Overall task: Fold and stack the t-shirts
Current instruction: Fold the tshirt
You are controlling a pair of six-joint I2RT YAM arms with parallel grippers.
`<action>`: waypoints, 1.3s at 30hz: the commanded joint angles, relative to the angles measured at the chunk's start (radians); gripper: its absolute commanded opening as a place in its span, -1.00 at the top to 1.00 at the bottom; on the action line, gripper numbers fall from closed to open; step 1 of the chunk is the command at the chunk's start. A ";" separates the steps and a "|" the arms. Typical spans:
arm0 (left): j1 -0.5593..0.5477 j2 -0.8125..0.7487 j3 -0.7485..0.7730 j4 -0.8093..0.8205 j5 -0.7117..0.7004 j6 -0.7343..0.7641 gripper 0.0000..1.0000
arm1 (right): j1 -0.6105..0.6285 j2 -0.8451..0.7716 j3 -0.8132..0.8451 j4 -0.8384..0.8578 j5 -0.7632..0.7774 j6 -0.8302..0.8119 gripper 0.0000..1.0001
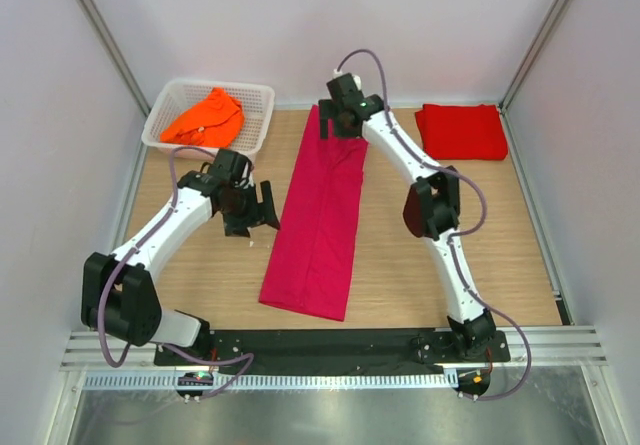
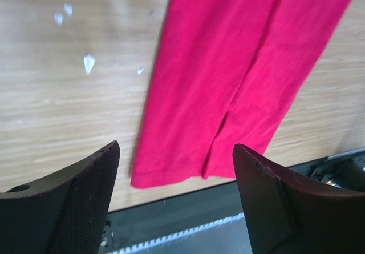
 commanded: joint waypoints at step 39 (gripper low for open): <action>0.026 0.047 -0.354 0.006 0.183 -0.141 -0.45 | 0.328 -1.420 -2.135 0.715 -0.556 0.860 -0.31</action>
